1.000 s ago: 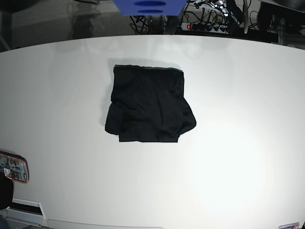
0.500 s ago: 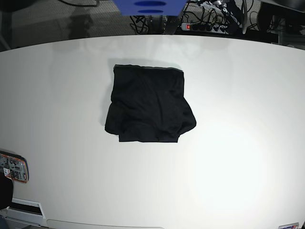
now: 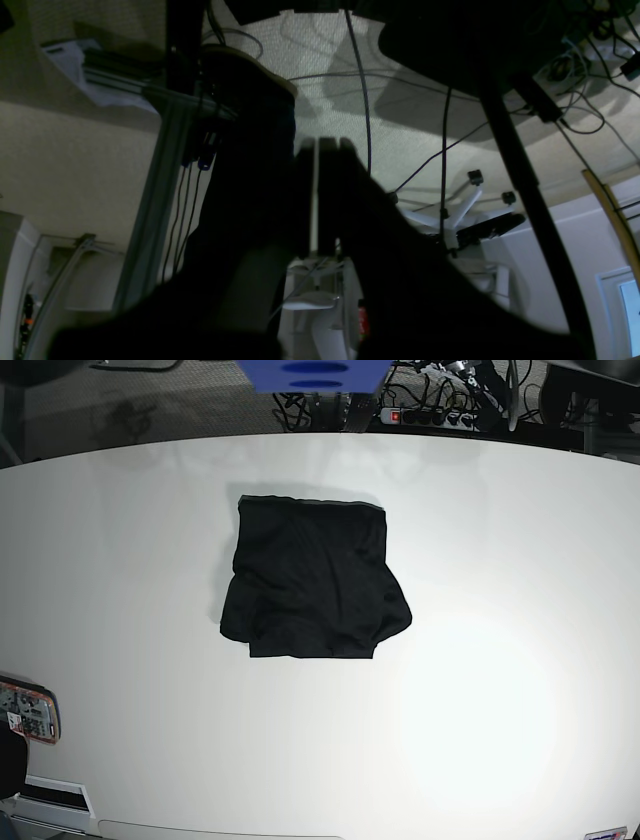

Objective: Fold the T-shirt properly

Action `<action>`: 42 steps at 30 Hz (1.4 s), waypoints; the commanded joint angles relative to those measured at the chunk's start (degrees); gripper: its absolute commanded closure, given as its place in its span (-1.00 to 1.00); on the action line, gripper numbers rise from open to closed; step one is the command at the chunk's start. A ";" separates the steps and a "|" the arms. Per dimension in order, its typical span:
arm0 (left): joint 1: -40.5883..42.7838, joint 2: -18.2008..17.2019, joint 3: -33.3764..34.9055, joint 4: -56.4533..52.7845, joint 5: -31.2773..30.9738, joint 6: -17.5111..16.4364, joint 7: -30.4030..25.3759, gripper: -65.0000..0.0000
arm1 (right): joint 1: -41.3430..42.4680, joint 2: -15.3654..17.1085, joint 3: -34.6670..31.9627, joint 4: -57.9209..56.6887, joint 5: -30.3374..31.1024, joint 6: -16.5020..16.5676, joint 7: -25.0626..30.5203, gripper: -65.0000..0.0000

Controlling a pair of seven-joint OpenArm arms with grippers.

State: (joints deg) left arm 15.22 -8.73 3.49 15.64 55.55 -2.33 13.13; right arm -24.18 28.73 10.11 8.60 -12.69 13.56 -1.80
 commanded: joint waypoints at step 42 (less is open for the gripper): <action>-9.55 -2.83 -0.28 -3.73 -0.74 -0.27 -15.54 1.00 | 12.36 -13.74 51.65 -0.38 -41.60 -16.95 4.48 1.00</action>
State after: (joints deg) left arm 5.89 -11.35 3.31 11.73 54.70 -2.79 -3.25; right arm -11.75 14.13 61.56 8.03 -54.41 -3.44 2.42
